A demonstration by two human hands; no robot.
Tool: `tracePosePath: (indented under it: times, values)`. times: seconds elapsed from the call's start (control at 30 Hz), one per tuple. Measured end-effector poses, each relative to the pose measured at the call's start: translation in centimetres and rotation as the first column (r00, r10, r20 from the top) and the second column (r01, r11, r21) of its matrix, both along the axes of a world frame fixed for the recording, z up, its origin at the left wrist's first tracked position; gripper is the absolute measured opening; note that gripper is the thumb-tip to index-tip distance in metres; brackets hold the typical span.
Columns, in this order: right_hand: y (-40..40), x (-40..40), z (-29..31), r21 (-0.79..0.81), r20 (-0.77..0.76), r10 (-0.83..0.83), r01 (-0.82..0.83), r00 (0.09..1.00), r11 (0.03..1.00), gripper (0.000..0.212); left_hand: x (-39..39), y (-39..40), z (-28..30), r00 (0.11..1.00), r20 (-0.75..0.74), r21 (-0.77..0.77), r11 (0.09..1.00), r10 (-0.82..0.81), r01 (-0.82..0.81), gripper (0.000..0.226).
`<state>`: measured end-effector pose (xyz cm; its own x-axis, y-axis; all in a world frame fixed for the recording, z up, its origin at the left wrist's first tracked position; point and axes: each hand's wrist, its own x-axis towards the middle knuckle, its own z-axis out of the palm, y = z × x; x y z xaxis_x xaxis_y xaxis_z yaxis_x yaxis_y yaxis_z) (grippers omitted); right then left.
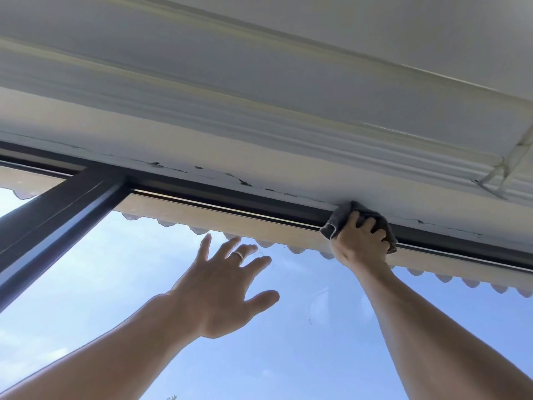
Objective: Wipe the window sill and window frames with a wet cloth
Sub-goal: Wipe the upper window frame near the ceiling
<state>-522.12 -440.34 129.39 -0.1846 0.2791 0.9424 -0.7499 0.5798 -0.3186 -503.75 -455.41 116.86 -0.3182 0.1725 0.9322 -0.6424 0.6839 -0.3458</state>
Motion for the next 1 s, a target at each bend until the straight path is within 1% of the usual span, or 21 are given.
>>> tracePosePath:
  times: [0.1,0.13,0.17,0.2,0.3,0.33,0.37,0.47,0.5,0.53,0.57,0.63,0.67,0.7,0.73,0.8,0.87,0.9,0.93,1.0]
  values:
    - [-1.7,1.2,-0.6,0.202,-0.225,-0.044,0.091,0.973,0.975,0.075,-0.2,-0.6,0.5,0.999,-0.048,0.039,0.999,0.01,-0.008,0.084]
    - [-1.0,0.5,-0.7,0.246,-0.269,-0.054,0.123,0.962,0.961,0.074,-0.6,-0.7,0.5,0.998,-0.056,0.049,0.999,0.012,-0.009,0.083]
    - [0.0,-0.3,-0.8,0.255,-0.286,-0.072,0.148,0.956,0.956,0.072,-0.7,-0.9,0.5,0.998,-0.059,0.049,0.999,0.018,-0.015,0.086]
    - [1.2,-1.3,-0.8,0.225,-0.267,-0.079,0.142,0.96,0.964,0.067,-0.9,-0.9,0.4,0.998,-0.056,0.049,0.998,0.031,-0.028,0.092]
    - [2.6,-2.5,-1.3,0.018,-0.061,-0.06,0.061,0.996,0.998,0.049,-1.2,-0.7,0.1,0.997,-0.034,0.041,0.997,0.07,-0.068,0.1]
    - [1.9,-1.7,-1.0,-0.021,-0.044,-0.047,0.046,0.998,0.999,0.046,-1.2,-0.6,0.1,0.997,-0.041,0.038,0.997,0.07,-0.068,0.101]
    - [0.7,-0.6,-0.6,-0.011,-0.085,-0.033,0.032,0.996,0.999,0.045,-1.3,-0.6,0.2,0.997,-0.047,0.037,0.997,0.069,-0.067,0.101]
    - [-2.3,1.6,-0.1,0.148,-0.34,-0.019,0.074,0.94,0.986,0.054,-1.3,-0.9,0.3,0.996,-0.058,0.018,0.998,0.062,-0.061,0.096]
    - [-2.5,1.4,-0.3,0.182,-0.366,-0.028,0.101,0.93,0.978,0.057,-1.2,-1.1,0.2,0.997,-0.055,0.016,0.998,0.054,-0.054,0.096]
    - [-2.0,1.1,-0.4,0.185,-0.345,-0.036,0.105,0.938,0.977,0.06,-1.0,-1.1,0.1,0.998,-0.049,0.02,0.999,0.038,-0.037,0.095]
    - [-1.3,0.4,-0.3,0.153,-0.282,-0.047,0.093,0.958,0.984,0.063,-0.7,-1.1,0.0,0.999,-0.035,0.033,0.999,0.022,-0.021,0.091]
    - [-0.3,-0.5,-0.4,0.021,-0.095,-0.042,0.044,0.995,0.999,0.063,0.5,-0.8,-0.1,1.0,-0.002,0.062,0.998,0.011,-0.011,0.071]
    - [-0.4,0.1,-0.3,-0.021,-0.024,-0.028,0.028,0.999,0.999,0.062,1.2,-0.9,0.1,1.0,-0.012,0.055,0.998,0.006,-0.005,0.064]
    - [-1.0,1.2,-0.1,-0.017,0.01,0.006,-0.006,1.0,1.0,0.061,1.7,-0.9,0.2,0.999,-0.032,0.049,0.999,0.003,-0.002,0.061]
    - [-2.1,2.7,0.2,0.035,-0.003,0.042,-0.042,0.999,0.998,0.061,2.2,-1.3,0.3,0.999,-0.048,0.052,0.999,0.009,-0.006,0.06]
    - [-4.0,4.8,0.2,0.196,-0.084,0.063,-0.046,0.994,0.979,0.064,2.8,-1.8,0.3,0.998,-0.05,0.073,0.997,0.033,-0.03,0.063]
    - [-4.0,4.7,-0.1,0.302,-0.145,0.071,-0.025,0.987,0.953,0.063,3.1,-2.7,0.2,0.996,-0.056,0.085,0.995,0.062,-0.058,0.083]
    - [-3.0,3.8,0.0,0.306,-0.142,0.073,-0.026,0.987,0.952,0.062,3.3,-3.0,0.1,0.996,-0.06,0.09,0.994,0.068,-0.063,0.092]
    - [-1.9,2.7,0.0,0.269,-0.103,0.079,-0.049,0.992,0.962,0.062,3.7,-3.3,0.1,0.995,-0.073,0.1,0.993,0.064,-0.057,0.093]
    - [-0.8,1.6,-0.4,0.088,0.038,0.067,-0.07,0.997,0.994,0.064,4.7,-3.9,0.3,0.995,-0.099,0.132,0.991,0.023,-0.01,0.072]
